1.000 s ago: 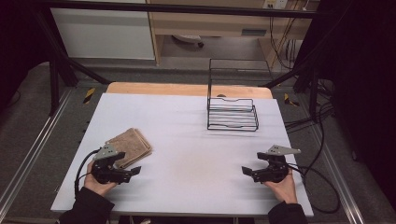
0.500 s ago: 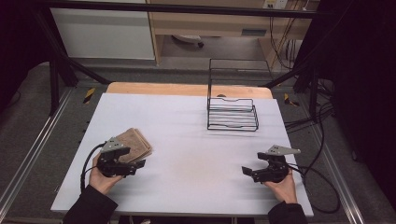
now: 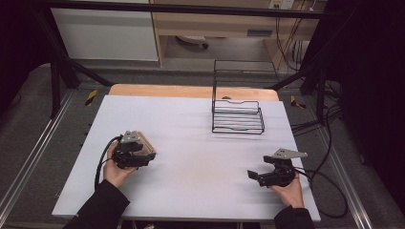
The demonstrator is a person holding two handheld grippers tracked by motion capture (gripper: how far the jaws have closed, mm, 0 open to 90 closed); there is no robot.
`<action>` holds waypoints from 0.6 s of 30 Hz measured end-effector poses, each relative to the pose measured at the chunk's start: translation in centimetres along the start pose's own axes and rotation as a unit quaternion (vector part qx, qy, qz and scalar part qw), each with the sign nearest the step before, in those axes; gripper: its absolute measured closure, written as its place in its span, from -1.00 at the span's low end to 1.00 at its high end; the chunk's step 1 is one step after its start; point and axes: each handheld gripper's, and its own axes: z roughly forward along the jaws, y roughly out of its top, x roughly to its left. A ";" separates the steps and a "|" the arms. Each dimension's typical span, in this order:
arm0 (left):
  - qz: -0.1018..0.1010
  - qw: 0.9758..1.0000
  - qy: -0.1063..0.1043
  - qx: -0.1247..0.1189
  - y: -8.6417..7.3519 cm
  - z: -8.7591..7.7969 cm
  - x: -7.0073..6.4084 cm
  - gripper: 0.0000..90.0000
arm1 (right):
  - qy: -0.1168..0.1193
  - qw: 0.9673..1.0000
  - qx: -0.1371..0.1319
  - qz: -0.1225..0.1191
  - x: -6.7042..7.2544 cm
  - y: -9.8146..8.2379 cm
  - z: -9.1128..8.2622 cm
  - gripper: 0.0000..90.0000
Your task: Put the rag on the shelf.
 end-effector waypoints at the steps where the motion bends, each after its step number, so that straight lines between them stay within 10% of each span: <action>1: 0.002 1.000 0.002 0.003 0.0 0.3 0.0 -0.23 | 0.000 1.000 0.000 0.000 0.0 0.0 0.0 -0.99; 18: 0.024 0.999 0.033 0.030 -0.4 2.4 -0.1 0.11 | 0.001 1.000 0.000 0.001 0.0 0.0 0.0 -0.99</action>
